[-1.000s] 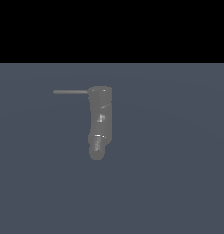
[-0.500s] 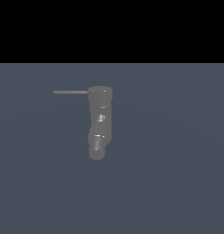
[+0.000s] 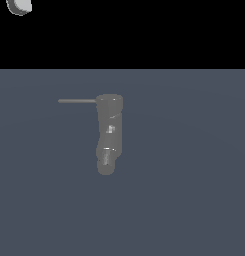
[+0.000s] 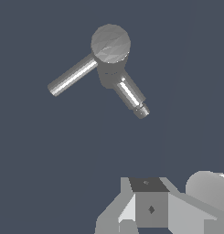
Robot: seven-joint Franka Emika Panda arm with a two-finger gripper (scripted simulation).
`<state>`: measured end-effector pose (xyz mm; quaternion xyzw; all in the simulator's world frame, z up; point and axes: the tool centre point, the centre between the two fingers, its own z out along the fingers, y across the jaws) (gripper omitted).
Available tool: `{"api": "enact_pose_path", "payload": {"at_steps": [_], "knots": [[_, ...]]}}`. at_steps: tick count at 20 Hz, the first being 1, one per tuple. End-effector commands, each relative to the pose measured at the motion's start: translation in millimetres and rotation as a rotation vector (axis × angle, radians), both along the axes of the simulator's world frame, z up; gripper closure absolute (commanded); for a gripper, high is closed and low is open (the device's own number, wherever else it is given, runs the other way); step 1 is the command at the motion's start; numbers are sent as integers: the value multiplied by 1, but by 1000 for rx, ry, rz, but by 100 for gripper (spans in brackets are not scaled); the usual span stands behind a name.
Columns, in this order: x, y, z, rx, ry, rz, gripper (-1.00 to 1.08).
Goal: Turn on the faucet by rotating a designated handle.
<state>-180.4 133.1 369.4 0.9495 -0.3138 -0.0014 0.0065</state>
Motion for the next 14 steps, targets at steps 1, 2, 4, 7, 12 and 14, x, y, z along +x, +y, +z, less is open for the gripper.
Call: {"api": "enact_pose_path", "payload": {"at_steps": [1,2,4,7,12,14], "knots": [[10,8,-10,2,-1,-53,108],[14,10,-14,3,-1,-74,108],[22,16,-21,4,-1,-115,108],[34,23,-33,6,-2,-175,108],[55,32,-50,9,-3,-272,108],[64,36,-57,10,-4,-310,108]]}}
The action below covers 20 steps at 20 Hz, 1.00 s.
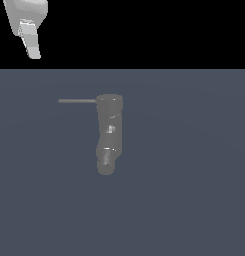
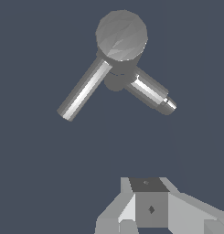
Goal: Turn on the faucet by rotating a designated handle.
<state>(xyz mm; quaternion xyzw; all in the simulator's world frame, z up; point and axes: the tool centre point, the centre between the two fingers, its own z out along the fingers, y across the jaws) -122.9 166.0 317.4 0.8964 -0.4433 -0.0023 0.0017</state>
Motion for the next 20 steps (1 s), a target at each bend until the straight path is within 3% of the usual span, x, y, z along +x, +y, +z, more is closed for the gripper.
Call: {"api": "enact_pose_path", "payload": {"at_steps": [1,20], "knots": [[11,4,-9,2,-1,-48,108],[92,14,-72,3,-4,-391,108]]}}
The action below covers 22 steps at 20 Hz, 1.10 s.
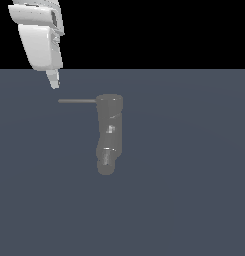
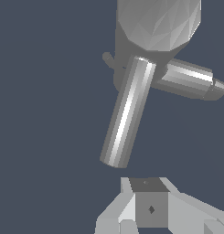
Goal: Turn on the faucet by rotating a designated handle.
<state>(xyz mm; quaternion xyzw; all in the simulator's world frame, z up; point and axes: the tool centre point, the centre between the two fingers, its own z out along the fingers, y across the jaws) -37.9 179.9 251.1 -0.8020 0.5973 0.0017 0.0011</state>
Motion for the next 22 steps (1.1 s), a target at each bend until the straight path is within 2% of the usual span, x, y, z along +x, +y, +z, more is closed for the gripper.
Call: {"api": "enact_pose_path", "payload": {"at_steps": [1,12,22], "knots": [[12,-1,-9,-1,-1,-49,108],[54,-9,-41,-5,-1,-226,108],[67,-14,-50,-5,-1,-280,108]]}}
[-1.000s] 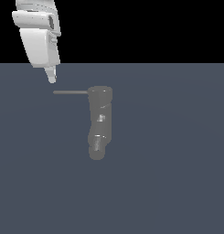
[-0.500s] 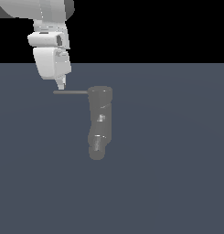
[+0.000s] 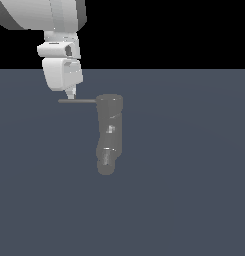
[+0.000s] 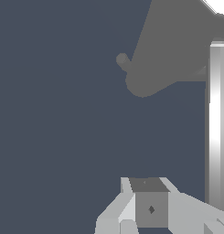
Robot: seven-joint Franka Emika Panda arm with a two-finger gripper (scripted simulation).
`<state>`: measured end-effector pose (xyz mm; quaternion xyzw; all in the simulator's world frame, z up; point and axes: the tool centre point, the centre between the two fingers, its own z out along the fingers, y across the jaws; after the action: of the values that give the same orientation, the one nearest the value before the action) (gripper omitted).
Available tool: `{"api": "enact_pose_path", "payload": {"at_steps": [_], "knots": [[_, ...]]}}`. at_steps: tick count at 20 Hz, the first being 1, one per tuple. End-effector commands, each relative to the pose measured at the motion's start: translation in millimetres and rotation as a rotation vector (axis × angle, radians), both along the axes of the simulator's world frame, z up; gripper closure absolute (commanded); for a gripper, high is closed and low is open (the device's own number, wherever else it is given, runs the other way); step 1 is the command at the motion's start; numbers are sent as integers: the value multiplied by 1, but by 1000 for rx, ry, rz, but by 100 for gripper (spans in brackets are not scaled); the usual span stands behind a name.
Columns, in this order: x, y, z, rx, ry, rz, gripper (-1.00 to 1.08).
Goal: Turn on the faucet by rotating a designated handle.
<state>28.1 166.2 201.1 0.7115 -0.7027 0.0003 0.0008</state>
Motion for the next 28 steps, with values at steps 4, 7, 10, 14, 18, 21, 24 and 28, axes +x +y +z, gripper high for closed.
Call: {"api": "enact_pose_path", "payload": {"at_steps": [4,7,10,14,18,21,24,28], "knots": [[-2,0,0,0,0,-2,108],[-11,0,0,0,0,-2,108],[-20,-1,0,0,0,-2,108],[-31,-2,0,0,0,-3,108],[-43,-2,0,0,0,-4,108],[-52,-2,0,0,0,-4,108],[-60,-3,0,1,-1,-4,108],[-72,-3,0,1,-1,-4,108]]}}
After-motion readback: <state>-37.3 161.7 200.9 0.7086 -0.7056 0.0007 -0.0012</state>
